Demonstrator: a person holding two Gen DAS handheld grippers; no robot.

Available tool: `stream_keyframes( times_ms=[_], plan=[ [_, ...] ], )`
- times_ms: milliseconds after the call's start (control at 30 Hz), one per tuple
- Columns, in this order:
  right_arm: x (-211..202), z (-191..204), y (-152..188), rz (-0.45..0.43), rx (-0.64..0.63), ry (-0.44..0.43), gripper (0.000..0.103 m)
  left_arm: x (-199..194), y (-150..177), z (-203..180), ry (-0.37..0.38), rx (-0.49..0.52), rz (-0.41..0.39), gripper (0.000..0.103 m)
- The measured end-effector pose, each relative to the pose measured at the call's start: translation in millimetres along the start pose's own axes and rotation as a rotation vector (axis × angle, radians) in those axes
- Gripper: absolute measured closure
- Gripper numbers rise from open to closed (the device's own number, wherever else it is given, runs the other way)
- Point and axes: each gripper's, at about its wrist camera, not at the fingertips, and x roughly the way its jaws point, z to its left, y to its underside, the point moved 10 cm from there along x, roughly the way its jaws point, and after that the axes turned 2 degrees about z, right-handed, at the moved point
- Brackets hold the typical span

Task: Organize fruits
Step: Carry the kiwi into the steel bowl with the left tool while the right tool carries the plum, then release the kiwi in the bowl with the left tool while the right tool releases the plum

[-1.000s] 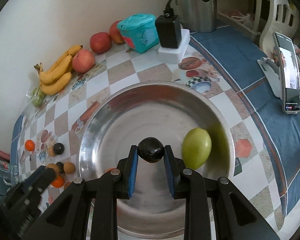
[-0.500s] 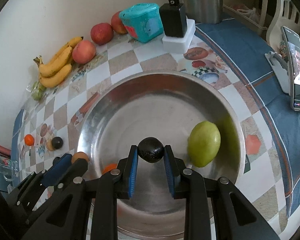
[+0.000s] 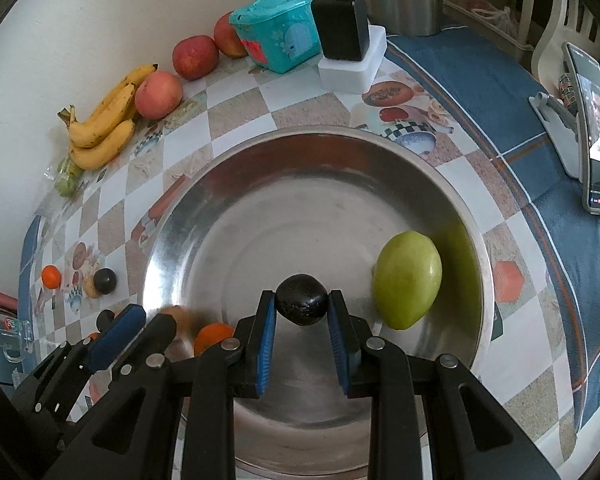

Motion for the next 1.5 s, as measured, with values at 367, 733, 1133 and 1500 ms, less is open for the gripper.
stream_keyframes(
  times_ms=[367,733,1133,1500],
  plan=[
    [-8.2,-2.1,-5.6,-0.036,0.0,0.012,0.062,-11.2,-4.8,13.0,-0.011,-0.049,-0.001,0.056],
    [-7.8,0.5,-3.2,-0.027,-0.015,0.013,0.062,-23.3,4.9,78.6,-0.099,-0.268,0.039,0.056],
    [-14.1,24.4,1.5,-0.035,-0.093,-0.001,0.062,-47.2,21.8,138.6,-0.16,-0.457,0.026,0.056],
    [-10.5,24.1,3.4,-0.028,-0.099,0.019,0.027,-43.6,32.9,150.3,-0.195,-0.497,0.058,0.028]
  ],
)
